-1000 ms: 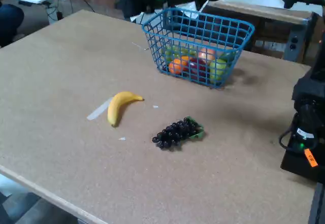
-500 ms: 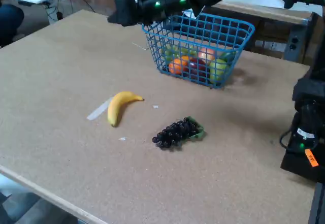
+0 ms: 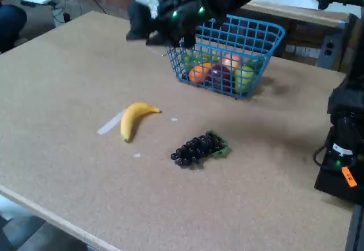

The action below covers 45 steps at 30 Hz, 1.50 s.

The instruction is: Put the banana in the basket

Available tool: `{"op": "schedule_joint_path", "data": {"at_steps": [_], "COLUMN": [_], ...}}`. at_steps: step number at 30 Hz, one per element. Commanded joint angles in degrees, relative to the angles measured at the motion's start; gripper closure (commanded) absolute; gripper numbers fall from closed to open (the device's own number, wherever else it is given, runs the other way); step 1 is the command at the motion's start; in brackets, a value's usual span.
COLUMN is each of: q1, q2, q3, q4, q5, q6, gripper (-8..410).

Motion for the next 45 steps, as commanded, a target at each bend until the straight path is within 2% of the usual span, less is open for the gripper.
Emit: {"op": "schedule_joint_path", "data": {"at_steps": [1, 10, 12, 19, 30, 36, 45], "q1": [1.05, 2.8, 2.8, 2.8, 3.04, 3.13, 3.13], "q2": [4.94, 14.71, 15.08, 12.5, 2.14, -2.1, -2.01], "q3": [-0.02, -0.02, -0.02, -0.02, -0.02, -0.02, -0.02], "q4": [0.68, 9.35, 9.62, 4.83, -7.19, -10.82, -14.78], "q5": [0.15, 0.02, 0.02, 0.2, 1.2, 1.53, 3.67], "q6": [0.46, 5.77, 7.13, 11.72, 8.33, 7.82, 11.89], "gripper": [121, 121, 121, 121, 121, 121, 121]}}
